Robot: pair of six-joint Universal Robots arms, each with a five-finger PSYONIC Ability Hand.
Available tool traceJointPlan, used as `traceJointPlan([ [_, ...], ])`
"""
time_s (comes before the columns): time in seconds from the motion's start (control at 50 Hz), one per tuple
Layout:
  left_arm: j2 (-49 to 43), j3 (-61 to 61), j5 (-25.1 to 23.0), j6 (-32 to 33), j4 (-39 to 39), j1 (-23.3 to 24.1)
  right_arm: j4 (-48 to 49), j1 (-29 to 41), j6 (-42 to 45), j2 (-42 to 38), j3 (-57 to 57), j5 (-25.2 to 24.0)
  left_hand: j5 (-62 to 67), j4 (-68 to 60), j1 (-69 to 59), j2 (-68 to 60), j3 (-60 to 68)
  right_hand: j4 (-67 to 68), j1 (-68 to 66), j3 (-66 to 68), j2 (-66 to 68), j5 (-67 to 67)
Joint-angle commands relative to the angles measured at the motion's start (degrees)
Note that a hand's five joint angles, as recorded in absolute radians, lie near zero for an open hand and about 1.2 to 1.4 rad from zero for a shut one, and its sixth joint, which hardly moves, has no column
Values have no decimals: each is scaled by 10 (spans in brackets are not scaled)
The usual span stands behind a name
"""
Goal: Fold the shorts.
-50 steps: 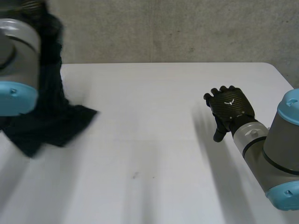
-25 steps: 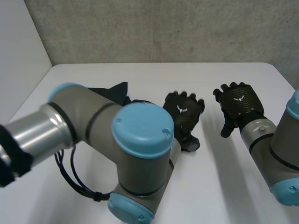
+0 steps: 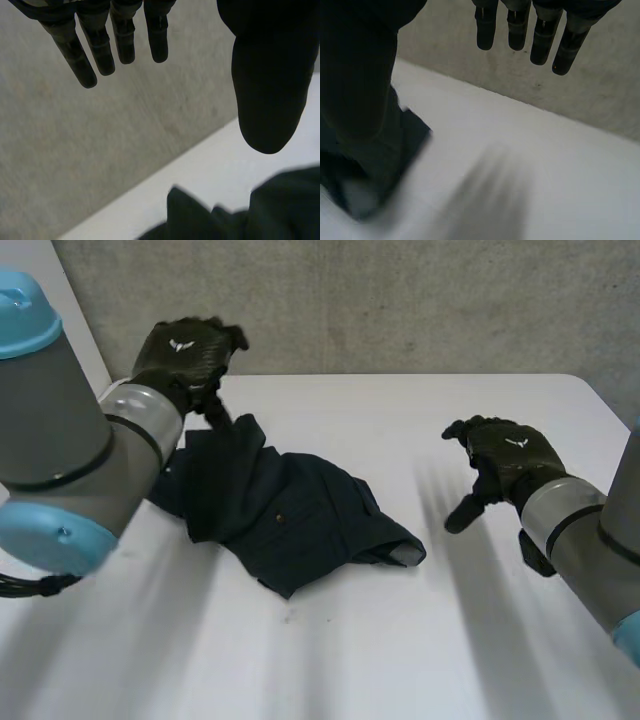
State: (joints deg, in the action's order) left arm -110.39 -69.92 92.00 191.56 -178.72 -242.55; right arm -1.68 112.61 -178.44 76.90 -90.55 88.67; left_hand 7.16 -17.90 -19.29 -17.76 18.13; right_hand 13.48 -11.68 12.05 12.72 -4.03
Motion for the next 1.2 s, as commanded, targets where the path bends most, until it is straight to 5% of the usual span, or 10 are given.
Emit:
traceJointPlan([
  [0.02, -88, 23, -87, 50, 5, -67, -39, 12, -187, -50, 55, -47, 16, -9, 5, -10, 7, -35, 17, -21, -27, 40],
  [0.3, -223, 75, -93, 173, 5, -74, -47, 123, -163, -251, 201, 57, 88, -81, -67, -82, 79, -35, 17, -21, -27, 40],
  [0.36, -228, 72, -91, 177, 5, -72, -47, 123, -135, -272, 217, 72, 276, -269, -255, -270, 267, 105, -123, 119, 113, -100],
  [0.44, -223, 62, -78, 176, 7, -63, -41, 122, -95, -281, 229, 89, 628, -621, -607, -622, 618, 643, -661, 657, 650, -637],
  [0.64, -17, -28, 2, 151, 12, -45, 37, 69, -38, -85, 165, 80, 628, -621, -607, -622, 619, 665, -683, 679, 673, -660],
  [0.9, 300, -103, 15, -14, 85, -20, -28, -24, 70, 74, 173, -39, 628, -621, -607, -622, 619, 665, -683, 679, 673, -660],
  [0.98, 301, -130, 15, -18, 79, -19, -43, -34, 63, 63, 191, -60, 628, -621, -607, -622, 619, 665, -683, 679, 673, -660],
  [1.06, 245, -158, 17, -25, 68, -7, -37, -33, 71, -30, 200, -60, 211, -203, -189, -205, 201, 665, -683, 679, 673, -660],
  [1.16, 120, -170, 20, -43, 49, 69, -32, -34, 86, -145, 252, -51, 92, -85, -71, -86, 82, 639, -657, 653, 647, -634],
  [1.2, 65, -172, 20, -45, 26, 102, -31, -42, 103, -188, 285, -32, 37, -30, -16, -31, 27, 262, -280, 276, 269, -256],
])
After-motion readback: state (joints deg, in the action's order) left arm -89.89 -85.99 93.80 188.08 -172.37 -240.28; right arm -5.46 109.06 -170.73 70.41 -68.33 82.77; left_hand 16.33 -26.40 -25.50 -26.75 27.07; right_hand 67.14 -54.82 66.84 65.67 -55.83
